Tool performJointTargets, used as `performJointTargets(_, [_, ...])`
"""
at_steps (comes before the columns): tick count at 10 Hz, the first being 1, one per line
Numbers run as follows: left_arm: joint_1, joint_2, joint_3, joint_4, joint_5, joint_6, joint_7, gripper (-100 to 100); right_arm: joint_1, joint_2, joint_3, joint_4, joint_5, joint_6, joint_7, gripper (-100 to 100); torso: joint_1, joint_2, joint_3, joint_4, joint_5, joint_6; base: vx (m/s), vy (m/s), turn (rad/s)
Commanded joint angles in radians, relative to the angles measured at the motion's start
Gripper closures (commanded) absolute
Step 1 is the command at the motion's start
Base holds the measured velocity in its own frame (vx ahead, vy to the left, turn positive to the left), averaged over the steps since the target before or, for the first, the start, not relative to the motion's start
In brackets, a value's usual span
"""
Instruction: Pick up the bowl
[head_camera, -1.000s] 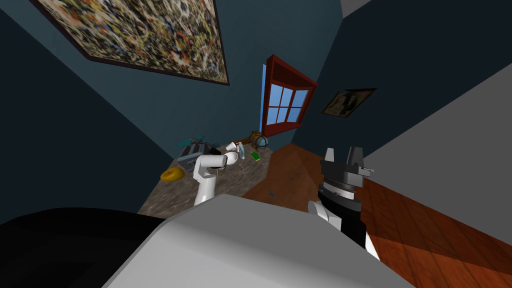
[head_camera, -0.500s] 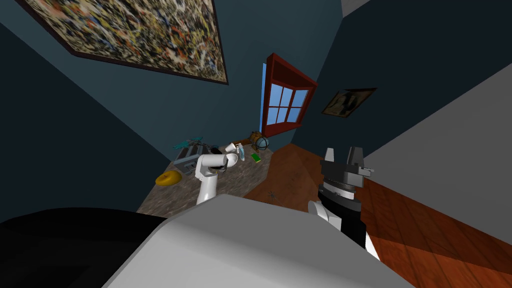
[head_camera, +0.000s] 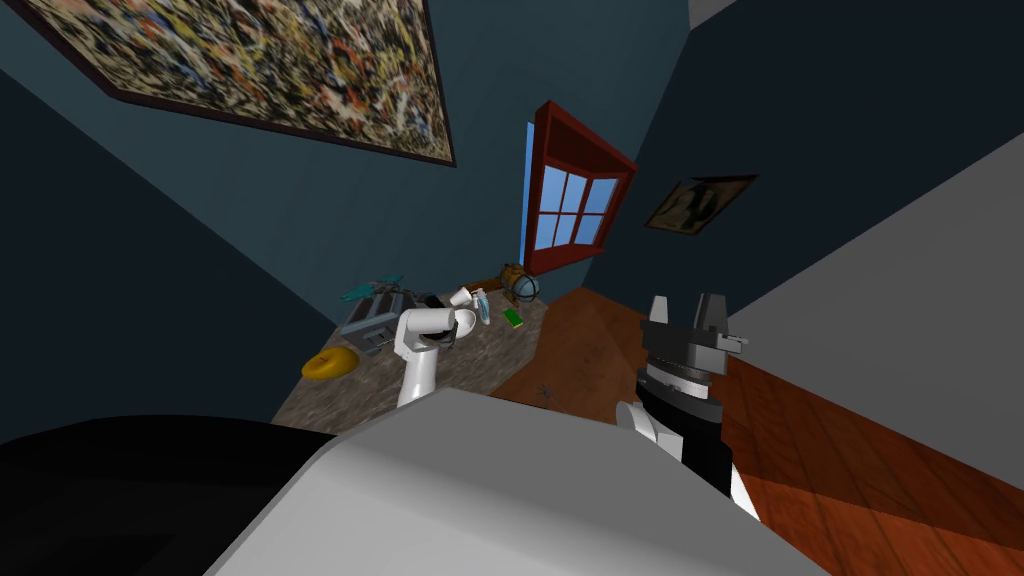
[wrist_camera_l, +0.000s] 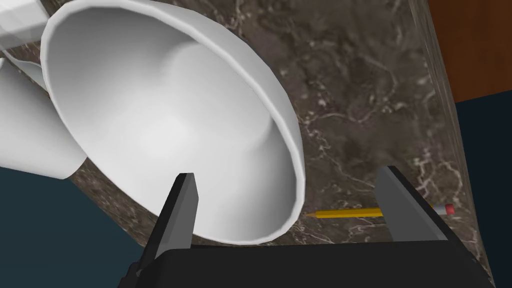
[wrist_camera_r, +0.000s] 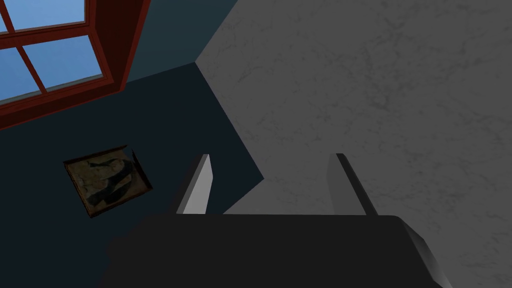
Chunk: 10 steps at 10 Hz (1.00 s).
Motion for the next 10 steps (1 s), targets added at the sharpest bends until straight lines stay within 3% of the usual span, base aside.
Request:
performJointTargets(1, [0.0, 0.0, -0.002, 0.029, 0.001, -0.03, 0.003, -100, 0.0, 0.0, 0.0, 0.0, 0.0, 0.0, 0.0, 0, 0.0, 0.0, 0.0, 0.0, 0.0, 0.0, 0.002, 0.003, 0.014])
performJointTargets(4, [0.001, -0.001, -0.006, 0.088, 0.003, -0.089, 0.009, -100, 0.0, 0.0, 0.0, 0.0, 0.0, 0.0, 0.0, 0, 0.0, 0.001, 0.001, 0.0, 0.0, 0.0, -0.001, 0.004, 0.014])
performJointTargets(5, [0.0, 0.0, -0.004, 0.075, 0.003, -0.074, 0.007, -100, 0.0, 0.0, 0.0, 0.0, 0.0, 0.0, 0.0, 0, 0.0, 0.001, 0.001, 0.0, 0.0, 0.0, 0.0, 0.0, 0.0])
performJointTargets(6, [-0.001, 0.0, -0.004, 0.078, 0.003, -0.078, 0.007, 100, 0.0, 0.0, 0.0, 0.0, 0.0, 0.0, 0.0, 0, 0.0, 0.001, 0.001, 0.0, 0.0, 0.0, 0.0, 0.0, 0.0])
performJointTargets(10, [0.0, 0.0, -0.004, 0.078, 0.003, -0.077, 0.008, 100, 0.0, 0.0, 0.0, 0.0, 0.0, 0.0, 0.0, 0, -0.001, 0.0, 0.0, 0.0, -0.001, 0.0, 0.0, 0.0, 0.0])
